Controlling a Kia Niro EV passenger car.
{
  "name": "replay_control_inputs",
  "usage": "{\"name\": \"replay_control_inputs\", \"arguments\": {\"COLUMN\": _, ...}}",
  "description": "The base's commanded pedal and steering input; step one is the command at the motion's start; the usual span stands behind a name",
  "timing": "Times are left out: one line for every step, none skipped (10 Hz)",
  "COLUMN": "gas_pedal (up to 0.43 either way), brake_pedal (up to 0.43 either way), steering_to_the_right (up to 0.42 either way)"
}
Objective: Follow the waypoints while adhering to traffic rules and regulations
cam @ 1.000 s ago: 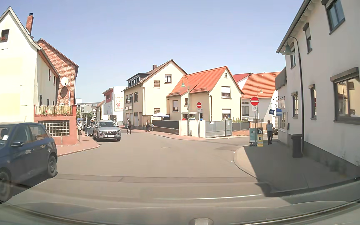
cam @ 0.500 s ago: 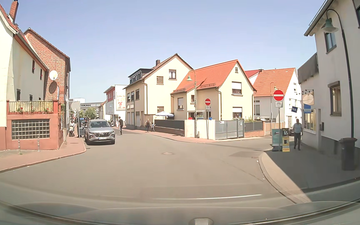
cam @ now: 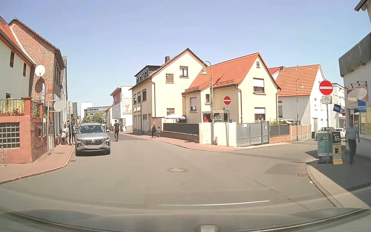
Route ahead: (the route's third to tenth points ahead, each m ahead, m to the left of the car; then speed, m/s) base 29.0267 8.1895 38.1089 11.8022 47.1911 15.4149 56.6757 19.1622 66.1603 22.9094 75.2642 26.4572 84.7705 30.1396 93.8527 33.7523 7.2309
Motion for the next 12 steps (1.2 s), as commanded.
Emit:
{"name": "replay_control_inputs", "arguments": {"gas_pedal": 0.000, "brake_pedal": 0.116, "steering_to_the_right": -0.041}}
{"name": "replay_control_inputs", "arguments": {"gas_pedal": 0.000, "brake_pedal": 0.152, "steering_to_the_right": -0.043}}
{"name": "replay_control_inputs", "arguments": {"gas_pedal": 0.000, "brake_pedal": 0.189, "steering_to_the_right": -0.046}}
{"name": "replay_control_inputs", "arguments": {"gas_pedal": 0.000, "brake_pedal": 0.195, "steering_to_the_right": -0.050}}
{"name": "replay_control_inputs", "arguments": {"gas_pedal": 0.000, "brake_pedal": 0.195, "steering_to_the_right": -0.055}}
{"name": "replay_control_inputs", "arguments": {"gas_pedal": 0.000, "brake_pedal": 0.195, "steering_to_the_right": -0.059}}
{"name": "replay_control_inputs", "arguments": {"gas_pedal": 0.000, "brake_pedal": 0.189, "steering_to_the_right": -0.060}}
{"name": "replay_control_inputs", "arguments": {"gas_pedal": 0.000, "brake_pedal": 0.183, "steering_to_the_right": -0.061}}
{"name": "replay_control_inputs", "arguments": {"gas_pedal": 0.000, "brake_pedal": 0.183, "steering_to_the_right": -0.064}}
{"name": "replay_control_inputs", "arguments": {"gas_pedal": 0.000, "brake_pedal": 0.183, "steering_to_the_right": -0.069}}
{"name": "replay_control_inputs", "arguments": {"gas_pedal": 0.000, "brake_pedal": 0.189, "steering_to_the_right": -0.078}}
{"name": "replay_control_inputs", "arguments": {"gas_pedal": 0.000, "brake_pedal": 0.183, "steering_to_the_right": -0.083}}
